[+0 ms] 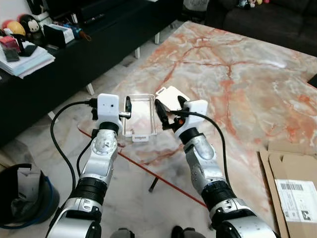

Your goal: Picking trash to rubbish bin

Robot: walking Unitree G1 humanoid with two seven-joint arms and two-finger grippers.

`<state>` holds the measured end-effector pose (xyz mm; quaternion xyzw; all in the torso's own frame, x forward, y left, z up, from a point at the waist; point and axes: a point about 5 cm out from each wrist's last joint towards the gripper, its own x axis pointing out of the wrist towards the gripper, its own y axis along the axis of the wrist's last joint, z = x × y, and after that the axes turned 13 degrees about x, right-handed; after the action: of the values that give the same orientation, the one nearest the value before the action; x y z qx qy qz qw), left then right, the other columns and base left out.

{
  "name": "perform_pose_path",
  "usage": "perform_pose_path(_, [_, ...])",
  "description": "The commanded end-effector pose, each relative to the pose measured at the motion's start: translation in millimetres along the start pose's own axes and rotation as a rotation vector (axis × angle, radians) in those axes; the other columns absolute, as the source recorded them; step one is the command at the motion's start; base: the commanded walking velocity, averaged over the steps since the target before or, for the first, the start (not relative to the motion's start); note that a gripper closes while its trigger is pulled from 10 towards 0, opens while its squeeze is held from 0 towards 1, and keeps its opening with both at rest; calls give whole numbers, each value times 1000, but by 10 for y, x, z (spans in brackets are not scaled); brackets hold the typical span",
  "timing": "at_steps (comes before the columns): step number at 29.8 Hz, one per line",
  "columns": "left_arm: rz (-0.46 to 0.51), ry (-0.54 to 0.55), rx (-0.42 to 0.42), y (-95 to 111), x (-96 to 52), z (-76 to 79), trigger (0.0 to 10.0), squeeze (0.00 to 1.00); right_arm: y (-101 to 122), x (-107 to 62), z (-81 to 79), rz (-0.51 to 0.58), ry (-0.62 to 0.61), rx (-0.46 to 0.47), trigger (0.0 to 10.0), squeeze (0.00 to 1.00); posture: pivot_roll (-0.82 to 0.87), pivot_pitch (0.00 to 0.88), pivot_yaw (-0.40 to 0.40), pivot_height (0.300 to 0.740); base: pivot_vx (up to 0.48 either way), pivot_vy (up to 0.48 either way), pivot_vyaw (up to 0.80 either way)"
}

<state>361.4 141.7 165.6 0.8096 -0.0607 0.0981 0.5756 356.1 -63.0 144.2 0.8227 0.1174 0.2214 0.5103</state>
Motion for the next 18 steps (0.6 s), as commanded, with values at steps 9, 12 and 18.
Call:
perform_pose_path(9, [-22,-86,5,-73,-41,13,10000,0,-31,-18,7,-17,-9,3,10000,0,134,176,-22,740,0,0,0])
perform_pose_path(12, [-27,-93,5,-84,-41,2,10000,0,-32,-18,6,-18,-8,3,10000,0,134,177,-23,740,0,0,0])
perform_pose_path(18, [-48,-128,20,-120,-33,-22,10000,0,-33,-15,3,-19,-7,4,10000,0,134,176,-25,740,0,0,0])
